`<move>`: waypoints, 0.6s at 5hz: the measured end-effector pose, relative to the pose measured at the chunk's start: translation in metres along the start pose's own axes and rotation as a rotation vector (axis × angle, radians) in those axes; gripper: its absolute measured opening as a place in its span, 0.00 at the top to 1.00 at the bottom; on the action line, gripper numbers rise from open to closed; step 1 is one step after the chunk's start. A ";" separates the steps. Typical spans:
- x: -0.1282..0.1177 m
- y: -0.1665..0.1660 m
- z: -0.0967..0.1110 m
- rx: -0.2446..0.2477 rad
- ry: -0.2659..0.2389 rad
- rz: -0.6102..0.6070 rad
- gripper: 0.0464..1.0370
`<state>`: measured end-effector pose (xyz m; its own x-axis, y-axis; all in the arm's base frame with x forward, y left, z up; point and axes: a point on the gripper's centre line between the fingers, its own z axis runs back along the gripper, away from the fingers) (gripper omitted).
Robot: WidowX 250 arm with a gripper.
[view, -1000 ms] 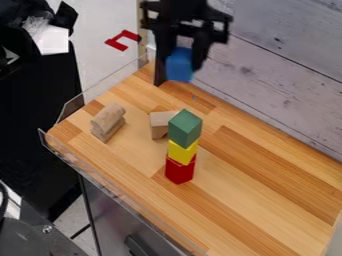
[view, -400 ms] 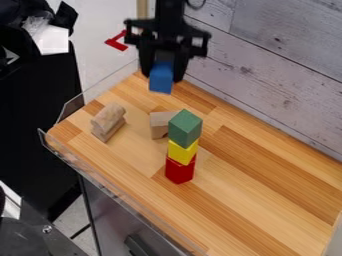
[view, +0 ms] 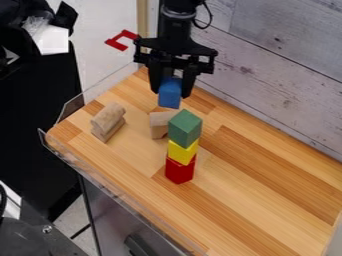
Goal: Remove blue cube from the tower
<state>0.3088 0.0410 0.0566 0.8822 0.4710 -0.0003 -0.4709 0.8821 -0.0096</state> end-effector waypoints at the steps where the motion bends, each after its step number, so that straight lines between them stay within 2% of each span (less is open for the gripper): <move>1: 0.003 0.000 -0.003 -0.023 -0.003 0.018 0.48; 3: 0.009 0.004 -0.016 -0.020 -0.008 0.092 0.48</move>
<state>0.3145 0.0486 0.0410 0.8353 0.5498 0.0055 -0.5494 0.8350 -0.0298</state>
